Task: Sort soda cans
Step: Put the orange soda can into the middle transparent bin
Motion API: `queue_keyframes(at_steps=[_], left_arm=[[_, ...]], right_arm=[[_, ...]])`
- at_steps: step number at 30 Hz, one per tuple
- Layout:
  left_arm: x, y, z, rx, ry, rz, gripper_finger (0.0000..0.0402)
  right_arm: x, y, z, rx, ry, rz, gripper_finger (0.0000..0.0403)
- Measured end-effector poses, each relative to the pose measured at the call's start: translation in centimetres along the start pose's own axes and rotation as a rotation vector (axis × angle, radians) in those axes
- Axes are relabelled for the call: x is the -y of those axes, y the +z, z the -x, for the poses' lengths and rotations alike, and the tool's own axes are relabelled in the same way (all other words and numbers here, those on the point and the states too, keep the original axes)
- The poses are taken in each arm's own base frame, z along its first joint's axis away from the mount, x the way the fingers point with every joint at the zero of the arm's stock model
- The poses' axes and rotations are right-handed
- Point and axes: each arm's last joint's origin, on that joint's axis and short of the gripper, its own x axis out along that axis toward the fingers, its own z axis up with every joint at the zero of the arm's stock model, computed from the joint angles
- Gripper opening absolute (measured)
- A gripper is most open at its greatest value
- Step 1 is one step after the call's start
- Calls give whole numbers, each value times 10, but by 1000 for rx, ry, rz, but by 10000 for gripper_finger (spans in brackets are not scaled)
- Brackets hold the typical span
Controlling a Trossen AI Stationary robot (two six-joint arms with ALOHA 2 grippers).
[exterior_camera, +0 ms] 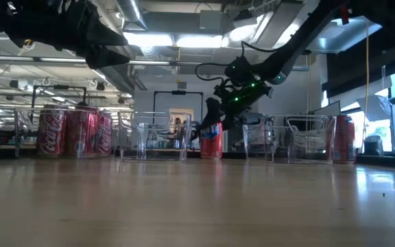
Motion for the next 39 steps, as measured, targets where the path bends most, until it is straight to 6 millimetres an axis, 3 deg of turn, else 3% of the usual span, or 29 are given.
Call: queue_keyframes(at_steps=[6, 12, 17, 27, 35, 39], left_arm=[[0, 0, 0, 0, 0, 0, 388], [0, 0, 0, 0, 0, 0, 388], [0, 0, 0, -1, 0, 0, 388], [0, -1, 0, -8, 0, 2, 388], [0, 0, 0, -3, 0, 4, 388], [0, 0, 0, 2, 0, 3, 388]], right_arm=[[0, 0, 0, 4, -11, 20, 291], [-1, 6, 9, 3, -20, 23, 289], [-5, 33, 32, 34, -2, 29, 300], [-45, 82, 47, 177, 19, 110, 293], [-65, 91, 42, 301, 65, 140, 293], [-65, 83, 25, 309, 77, 126, 294]])
